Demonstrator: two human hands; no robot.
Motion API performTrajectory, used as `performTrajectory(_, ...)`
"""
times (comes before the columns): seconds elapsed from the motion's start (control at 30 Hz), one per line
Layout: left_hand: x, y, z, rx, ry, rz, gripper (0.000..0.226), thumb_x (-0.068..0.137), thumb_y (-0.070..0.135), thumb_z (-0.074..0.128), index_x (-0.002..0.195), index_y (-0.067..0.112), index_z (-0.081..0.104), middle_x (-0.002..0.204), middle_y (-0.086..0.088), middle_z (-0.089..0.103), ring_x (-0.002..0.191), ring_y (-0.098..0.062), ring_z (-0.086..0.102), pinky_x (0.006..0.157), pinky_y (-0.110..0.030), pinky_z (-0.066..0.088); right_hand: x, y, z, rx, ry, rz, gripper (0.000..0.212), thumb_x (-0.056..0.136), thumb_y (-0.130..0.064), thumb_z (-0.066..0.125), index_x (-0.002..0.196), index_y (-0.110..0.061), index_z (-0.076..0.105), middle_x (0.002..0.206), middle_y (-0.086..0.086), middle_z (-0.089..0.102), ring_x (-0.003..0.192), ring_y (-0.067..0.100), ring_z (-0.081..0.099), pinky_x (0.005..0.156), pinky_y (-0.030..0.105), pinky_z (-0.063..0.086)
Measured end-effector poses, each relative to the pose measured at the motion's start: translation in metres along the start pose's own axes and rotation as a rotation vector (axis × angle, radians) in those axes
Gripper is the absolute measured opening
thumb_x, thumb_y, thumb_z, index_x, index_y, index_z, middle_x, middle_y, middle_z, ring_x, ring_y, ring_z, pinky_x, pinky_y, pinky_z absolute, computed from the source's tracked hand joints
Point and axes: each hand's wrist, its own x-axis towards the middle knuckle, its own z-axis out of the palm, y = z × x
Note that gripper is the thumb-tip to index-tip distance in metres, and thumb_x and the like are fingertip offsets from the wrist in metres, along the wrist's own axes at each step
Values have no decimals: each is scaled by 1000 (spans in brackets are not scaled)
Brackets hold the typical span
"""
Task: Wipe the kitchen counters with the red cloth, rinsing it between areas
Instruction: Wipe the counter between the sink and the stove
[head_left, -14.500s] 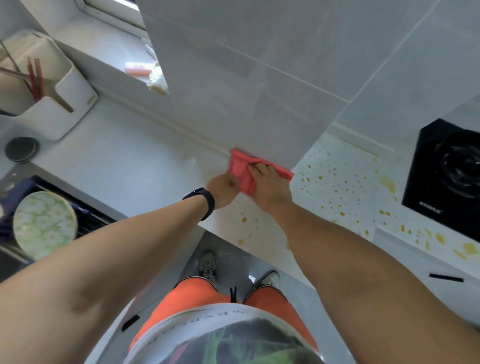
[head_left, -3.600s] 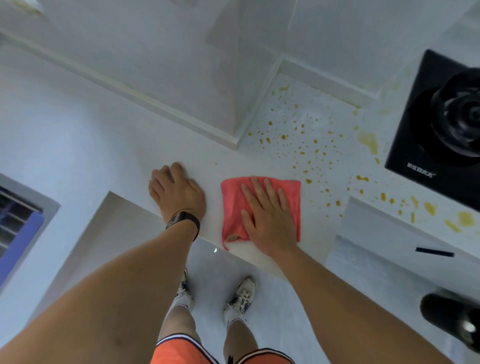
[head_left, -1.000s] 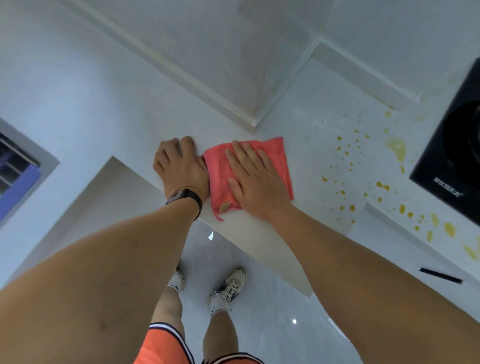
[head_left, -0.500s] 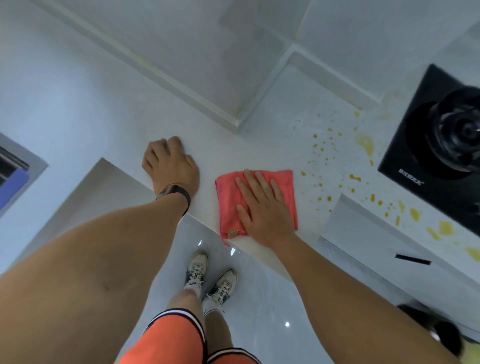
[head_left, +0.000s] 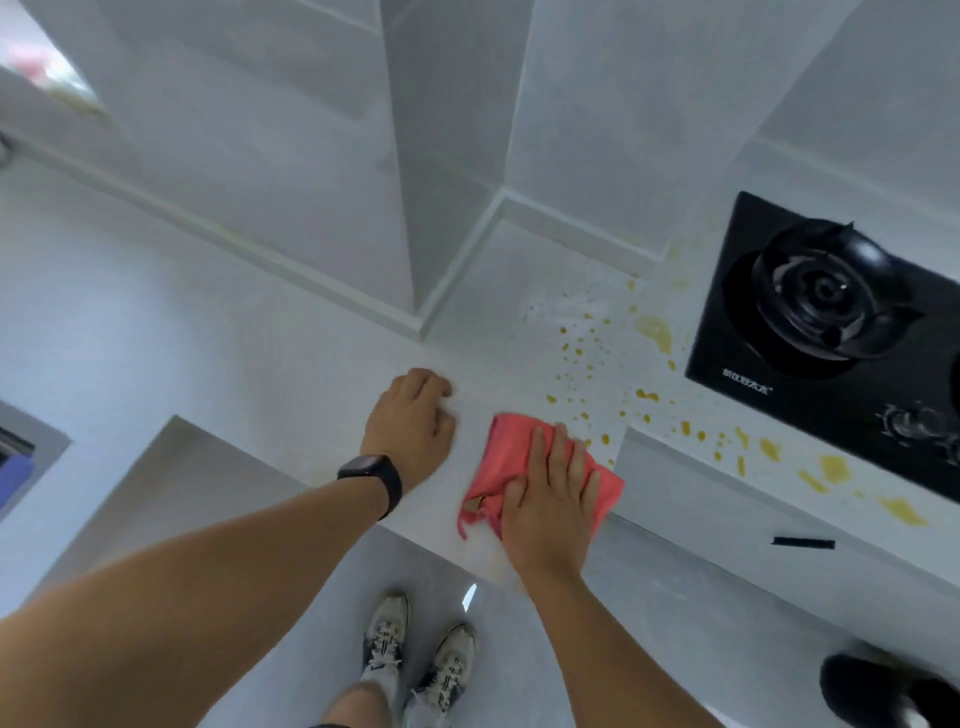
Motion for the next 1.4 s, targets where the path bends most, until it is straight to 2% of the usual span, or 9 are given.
performTrajectory(0.1,33,11,12,64,-79,127,40,89,15,59,129,11,60,142,-9,54,129,-33,50,106,-46,48,9,8,3,-22,23,-30,66,104,-41,25,165,-19,14,173,4,5,160,28,8,128,52,9)
performTrajectory(0.23,52,1,19,142,-67,76,59,97,21,53,154,9,41,162,-15,36,151,-35,30,126,-42,23,27,16,-5,-46,44,-104,65,104,-44,28,165,-22,21,173,4,12,160,27,11,127,52,12)
performTrajectory(0.33,51,2,26,187,-94,61,68,102,31,41,164,15,21,169,-10,25,158,-27,15,129,-36,4,49,23,-7,-71,15,-159,65,104,-45,28,166,-25,16,174,2,6,160,25,4,128,52,8)
performTrajectory(0.4,53,1,27,202,-122,58,69,101,34,38,165,17,17,170,-9,21,159,-26,11,129,-35,-1,68,25,-12,-67,7,-170,66,105,-45,29,166,-26,13,174,0,4,160,24,2,128,52,8)
performTrajectory(0.67,57,0,31,247,-120,62,69,95,37,32,160,13,34,166,-13,32,157,-31,20,130,-44,15,152,19,-26,-54,33,-158,68,102,-46,27,166,-28,11,174,-1,5,160,24,5,129,50,3)
performTrajectory(1.03,60,-1,32,281,-83,82,69,93,33,39,159,13,39,161,-15,40,154,-34,30,129,-40,8,270,4,-48,-56,2,-358,67,101,-41,18,165,-20,17,174,5,4,160,26,0,129,49,1)
performTrajectory(1.23,63,-1,33,271,-70,88,67,93,32,40,157,12,42,160,-15,42,153,-35,30,129,-43,13,299,-1,-53,38,82,-547,60,100,-26,38,157,-9,40,167,11,31,156,31,24,129,46,14)
performTrajectory(1.3,62,-2,32,283,-75,85,67,93,33,39,158,13,41,160,-15,41,154,-34,29,129,-44,13,294,-7,-48,73,65,-559,60,100,-30,36,155,-9,45,165,11,36,155,32,28,129,46,16)
performTrajectory(1.4,61,0,32,294,-79,76,68,93,33,38,159,14,39,161,-14,40,154,-33,28,129,-43,12,290,-22,-45,32,-37,-454,67,105,-51,23,164,-20,20,172,2,15,160,24,9,130,39,2)
